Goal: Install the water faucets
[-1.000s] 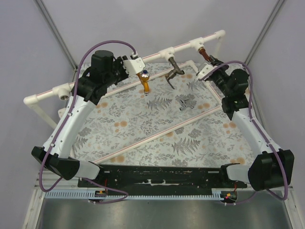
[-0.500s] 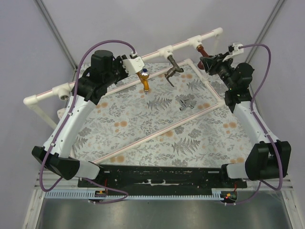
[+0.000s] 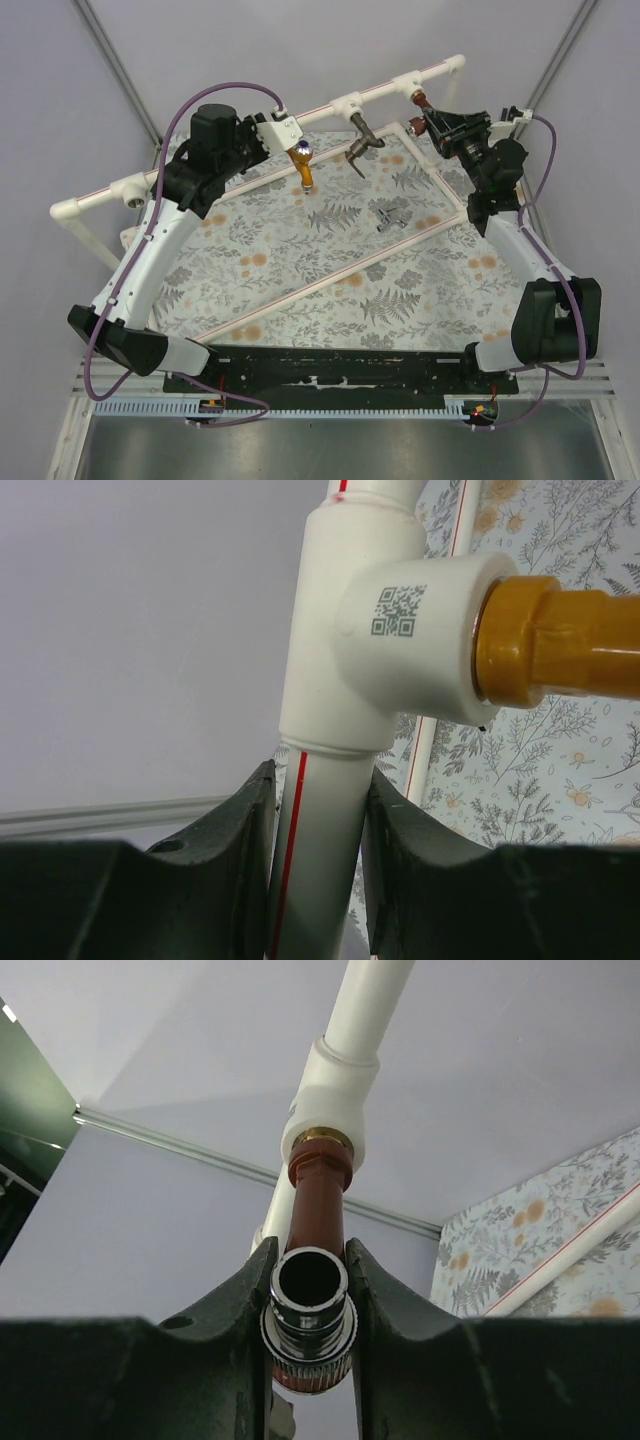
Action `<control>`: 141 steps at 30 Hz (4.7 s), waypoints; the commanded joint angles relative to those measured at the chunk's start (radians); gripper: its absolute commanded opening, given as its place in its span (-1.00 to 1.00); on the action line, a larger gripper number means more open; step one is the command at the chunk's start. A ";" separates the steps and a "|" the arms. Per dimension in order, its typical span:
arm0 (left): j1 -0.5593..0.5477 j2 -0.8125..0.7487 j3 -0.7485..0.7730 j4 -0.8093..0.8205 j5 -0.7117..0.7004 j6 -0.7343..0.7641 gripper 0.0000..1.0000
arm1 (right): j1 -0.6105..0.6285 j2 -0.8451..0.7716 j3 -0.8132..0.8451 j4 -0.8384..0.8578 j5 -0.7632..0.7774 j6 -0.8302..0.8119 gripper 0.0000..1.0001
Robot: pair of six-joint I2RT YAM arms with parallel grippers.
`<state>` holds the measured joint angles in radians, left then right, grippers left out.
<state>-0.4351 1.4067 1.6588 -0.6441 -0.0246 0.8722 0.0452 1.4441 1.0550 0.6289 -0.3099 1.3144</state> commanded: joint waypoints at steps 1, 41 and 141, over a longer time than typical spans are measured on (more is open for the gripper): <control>-0.047 -0.015 -0.027 -0.124 0.127 -0.210 -0.96 | -0.014 0.006 0.016 0.104 0.180 0.079 -0.17; -0.047 -0.009 -0.054 -0.097 0.140 -0.208 -0.96 | 0.196 -0.324 0.106 -0.676 0.166 -2.831 0.63; -0.047 -0.025 -0.054 -0.118 0.120 -0.185 -0.96 | 0.099 -0.149 0.042 -0.167 0.190 -1.143 -0.75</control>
<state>-0.4503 1.3827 1.6241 -0.6216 -0.0017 0.8738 0.1402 1.2850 1.0565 0.3511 -0.2497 -0.5365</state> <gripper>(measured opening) 0.401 0.315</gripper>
